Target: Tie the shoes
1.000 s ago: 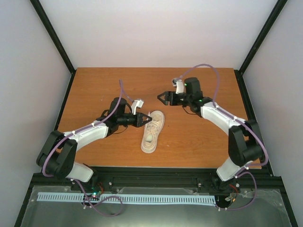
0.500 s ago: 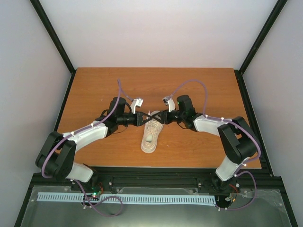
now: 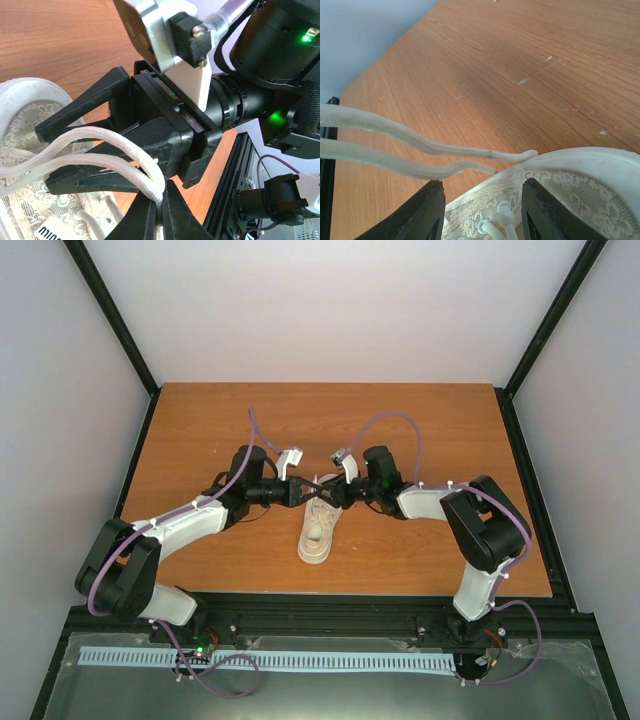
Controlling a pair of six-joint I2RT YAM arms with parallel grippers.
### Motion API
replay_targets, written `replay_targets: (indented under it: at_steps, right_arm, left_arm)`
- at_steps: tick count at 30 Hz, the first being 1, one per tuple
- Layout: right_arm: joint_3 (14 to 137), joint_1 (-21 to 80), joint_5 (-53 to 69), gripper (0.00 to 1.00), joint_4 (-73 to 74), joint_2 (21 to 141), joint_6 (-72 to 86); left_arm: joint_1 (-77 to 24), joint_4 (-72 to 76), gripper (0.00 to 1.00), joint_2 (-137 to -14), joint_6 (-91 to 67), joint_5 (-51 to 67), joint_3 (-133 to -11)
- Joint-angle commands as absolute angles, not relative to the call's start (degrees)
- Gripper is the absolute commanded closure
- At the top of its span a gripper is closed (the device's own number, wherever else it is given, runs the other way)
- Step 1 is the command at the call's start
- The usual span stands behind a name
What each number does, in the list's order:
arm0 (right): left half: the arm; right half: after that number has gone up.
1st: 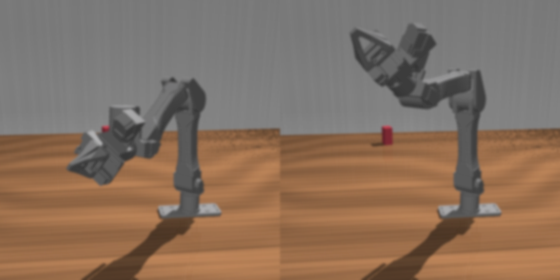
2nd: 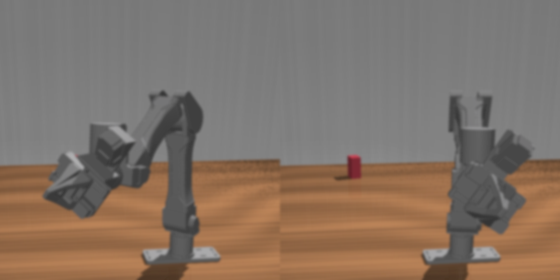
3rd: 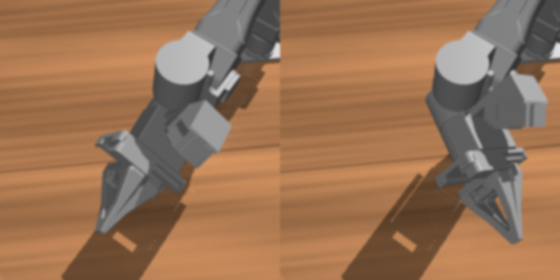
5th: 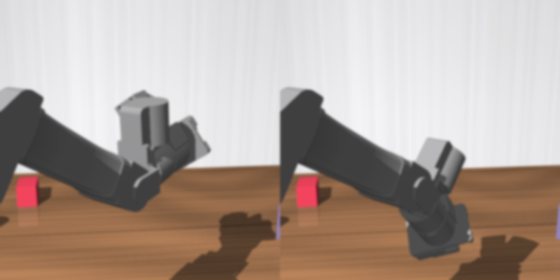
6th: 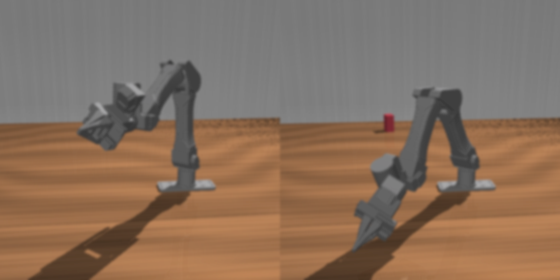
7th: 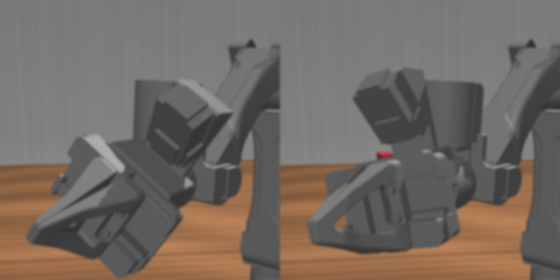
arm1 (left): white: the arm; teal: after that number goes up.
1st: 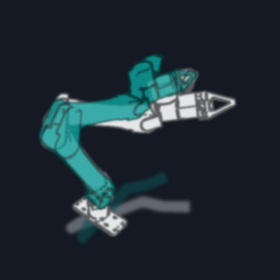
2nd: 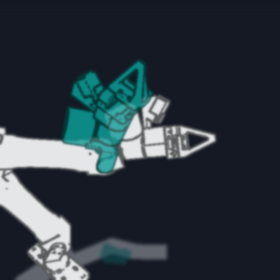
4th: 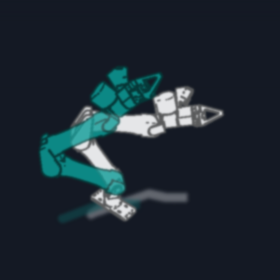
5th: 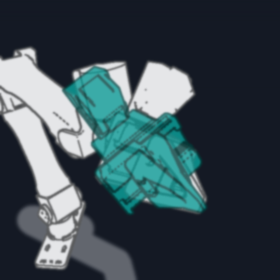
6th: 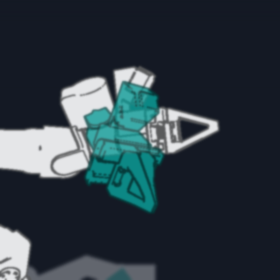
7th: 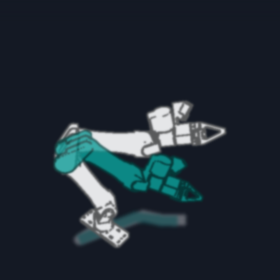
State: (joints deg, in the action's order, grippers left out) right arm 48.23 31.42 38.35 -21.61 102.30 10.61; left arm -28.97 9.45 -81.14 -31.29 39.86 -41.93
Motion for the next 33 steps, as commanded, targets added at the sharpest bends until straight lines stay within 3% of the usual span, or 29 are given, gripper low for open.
replay_targets:
  at_steps: [1, 15, 18, 22, 33]
  right_arm:
    - [49.66, 32.17, 39.77, 0.57, -25.32, 104.52, 6.61]
    - [50.27, 33.03, 40.12, 0.56, -28.52, 105.21, 4.99]
    - [50.67, 33.0, 39.83, 0.67, -28.91, 105.48, 5.41]
    - [49.74, 33.05, 37.95, 0.95, -29.61, 104.37, 6.05]
    - [43.46, 32.96, 24.91, 0.97, -13.36, 90.36, 3.02]
  left_arm:
    - [-28.74, 9.98, 0.99, -80.64, -31.56, 40.74, -43.59]
    - [-28.74, 9.53, 0.99, -81.06, -31.62, 40.72, -43.93]
    - [-28.75, 9.49, 0.99, -81.1, -31.68, 40.76, -44.03]
    - [-28.76, 9.26, 0.99, -80.65, -31.64, 40.12, -43.87]
    - [-28.74, 9.45, 0.99, -80.98, -31.63, 38.78, -43.49]
